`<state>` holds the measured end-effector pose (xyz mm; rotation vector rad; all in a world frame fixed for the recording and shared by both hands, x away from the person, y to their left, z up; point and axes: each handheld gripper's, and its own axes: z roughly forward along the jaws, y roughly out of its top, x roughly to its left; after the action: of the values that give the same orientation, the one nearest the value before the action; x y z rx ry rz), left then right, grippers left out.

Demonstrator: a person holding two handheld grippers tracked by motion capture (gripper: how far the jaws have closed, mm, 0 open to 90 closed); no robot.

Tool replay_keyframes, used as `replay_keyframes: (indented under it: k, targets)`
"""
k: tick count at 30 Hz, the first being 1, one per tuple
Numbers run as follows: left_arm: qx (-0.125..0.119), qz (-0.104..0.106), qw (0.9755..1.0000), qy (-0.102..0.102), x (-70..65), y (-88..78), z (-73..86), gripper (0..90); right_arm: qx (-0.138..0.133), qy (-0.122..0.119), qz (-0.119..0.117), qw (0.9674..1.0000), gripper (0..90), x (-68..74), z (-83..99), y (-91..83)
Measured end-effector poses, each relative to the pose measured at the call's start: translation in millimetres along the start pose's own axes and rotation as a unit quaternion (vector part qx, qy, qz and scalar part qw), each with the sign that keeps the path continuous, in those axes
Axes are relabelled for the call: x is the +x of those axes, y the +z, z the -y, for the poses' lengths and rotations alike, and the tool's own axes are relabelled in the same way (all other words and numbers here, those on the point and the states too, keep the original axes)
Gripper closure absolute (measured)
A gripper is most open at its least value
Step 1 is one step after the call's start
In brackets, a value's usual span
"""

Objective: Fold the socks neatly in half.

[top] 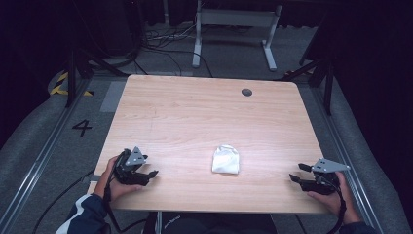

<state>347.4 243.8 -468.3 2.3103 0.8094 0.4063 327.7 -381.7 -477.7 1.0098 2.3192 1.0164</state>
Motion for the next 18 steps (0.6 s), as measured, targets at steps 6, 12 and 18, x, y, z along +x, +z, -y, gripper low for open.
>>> replay_keyframes:
  k: [6,12,18]
  targets:
    - [-0.009,0.0,0.999,-0.044,17.4,-12.2,26.6,26.4,-0.006,0.034,0.009,0.9994,38.6,-8.4,12.4,-6.0]
    - [-0.014,-0.002,0.9978,-0.065,24.0,-15.9,39.7,20.7,-0.014,0.074,0.016,0.997,31.8,-15.7,19.2,-8.5]
    - [-0.013,-0.01,0.9975,-0.068,22.1,-17.0,41.2,19.6,0.008,0.076,0.018,0.9969,27.7,-15.8,17.9,-4.7]
